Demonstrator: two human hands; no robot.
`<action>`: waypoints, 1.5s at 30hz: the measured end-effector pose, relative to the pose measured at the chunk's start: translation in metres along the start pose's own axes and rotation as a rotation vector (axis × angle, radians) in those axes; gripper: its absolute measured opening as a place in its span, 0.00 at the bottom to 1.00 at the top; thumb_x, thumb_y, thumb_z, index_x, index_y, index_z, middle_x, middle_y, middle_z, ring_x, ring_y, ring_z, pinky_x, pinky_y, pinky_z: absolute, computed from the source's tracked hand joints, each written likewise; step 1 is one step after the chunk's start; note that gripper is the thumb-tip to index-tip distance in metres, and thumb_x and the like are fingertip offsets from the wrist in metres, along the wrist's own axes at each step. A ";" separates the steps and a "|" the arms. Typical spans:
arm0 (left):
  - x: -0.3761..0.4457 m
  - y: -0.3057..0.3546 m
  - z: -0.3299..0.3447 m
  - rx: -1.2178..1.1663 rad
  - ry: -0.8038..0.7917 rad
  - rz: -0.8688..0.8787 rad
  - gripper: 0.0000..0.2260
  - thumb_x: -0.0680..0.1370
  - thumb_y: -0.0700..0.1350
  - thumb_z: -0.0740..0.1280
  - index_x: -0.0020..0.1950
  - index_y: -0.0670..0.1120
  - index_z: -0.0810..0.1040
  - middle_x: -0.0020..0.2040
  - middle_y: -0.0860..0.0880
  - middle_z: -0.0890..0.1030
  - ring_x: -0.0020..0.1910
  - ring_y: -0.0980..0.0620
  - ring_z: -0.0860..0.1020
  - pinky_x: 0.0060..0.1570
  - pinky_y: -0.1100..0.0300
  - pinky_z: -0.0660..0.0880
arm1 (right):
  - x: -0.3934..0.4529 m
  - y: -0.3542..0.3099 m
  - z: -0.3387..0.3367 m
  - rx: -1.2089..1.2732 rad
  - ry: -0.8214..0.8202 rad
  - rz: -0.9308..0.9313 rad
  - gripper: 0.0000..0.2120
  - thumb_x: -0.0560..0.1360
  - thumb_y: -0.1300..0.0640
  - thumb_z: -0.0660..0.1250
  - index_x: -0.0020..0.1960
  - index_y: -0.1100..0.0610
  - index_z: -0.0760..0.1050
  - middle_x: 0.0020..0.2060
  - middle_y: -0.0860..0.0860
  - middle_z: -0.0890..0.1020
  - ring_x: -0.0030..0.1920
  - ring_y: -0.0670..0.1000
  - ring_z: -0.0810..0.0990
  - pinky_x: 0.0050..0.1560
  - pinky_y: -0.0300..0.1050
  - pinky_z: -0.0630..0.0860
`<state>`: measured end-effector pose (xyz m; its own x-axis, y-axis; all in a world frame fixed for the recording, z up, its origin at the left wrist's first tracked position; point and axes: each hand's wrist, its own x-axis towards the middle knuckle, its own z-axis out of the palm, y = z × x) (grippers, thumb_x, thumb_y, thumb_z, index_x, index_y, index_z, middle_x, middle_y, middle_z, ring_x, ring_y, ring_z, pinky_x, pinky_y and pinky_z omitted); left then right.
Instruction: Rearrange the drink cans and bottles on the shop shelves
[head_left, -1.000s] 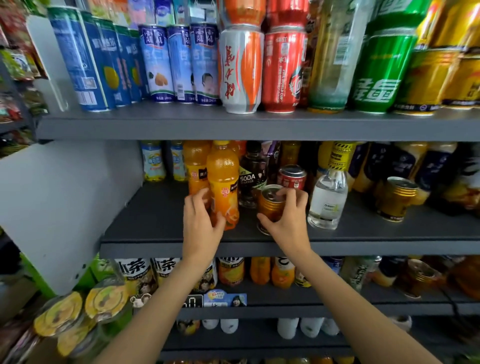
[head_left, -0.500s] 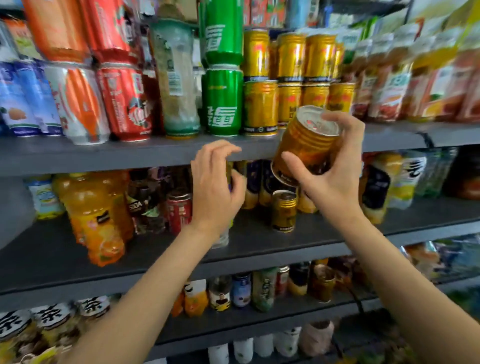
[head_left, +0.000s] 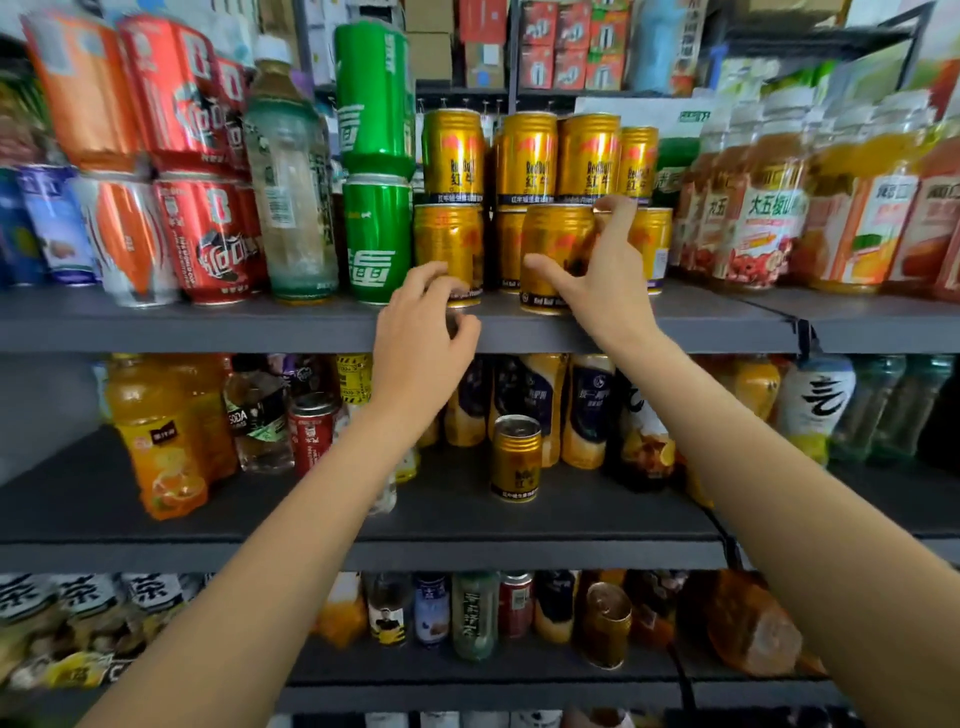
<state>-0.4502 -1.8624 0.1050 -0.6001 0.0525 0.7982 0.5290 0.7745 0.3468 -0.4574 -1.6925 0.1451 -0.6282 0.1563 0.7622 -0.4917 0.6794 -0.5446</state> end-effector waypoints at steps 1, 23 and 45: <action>0.002 -0.002 -0.004 -0.006 -0.010 -0.032 0.13 0.77 0.43 0.61 0.61 0.45 0.75 0.69 0.49 0.68 0.66 0.51 0.67 0.64 0.54 0.63 | 0.001 0.001 0.005 -0.058 -0.027 0.008 0.36 0.72 0.45 0.69 0.70 0.59 0.55 0.51 0.55 0.77 0.53 0.55 0.77 0.55 0.51 0.74; -0.028 -0.026 0.002 0.260 0.030 0.076 0.21 0.79 0.51 0.49 0.64 0.45 0.73 0.61 0.48 0.76 0.62 0.48 0.70 0.68 0.56 0.52 | -0.142 0.095 0.070 -0.074 -0.252 0.145 0.26 0.72 0.54 0.71 0.66 0.56 0.68 0.62 0.58 0.67 0.62 0.57 0.69 0.62 0.46 0.70; -0.006 -0.011 -0.013 0.218 -0.118 -0.026 0.14 0.79 0.49 0.56 0.63 0.51 0.73 0.55 0.50 0.72 0.60 0.48 0.65 0.59 0.55 0.56 | -0.090 -0.018 -0.067 0.391 -0.295 -0.190 0.28 0.68 0.45 0.72 0.62 0.46 0.63 0.59 0.44 0.74 0.57 0.43 0.76 0.54 0.38 0.77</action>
<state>-0.4448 -1.8792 0.1025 -0.6842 0.0943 0.7232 0.3786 0.8935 0.2416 -0.3518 -1.6704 0.1097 -0.6215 -0.1910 0.7598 -0.7664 0.3488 -0.5393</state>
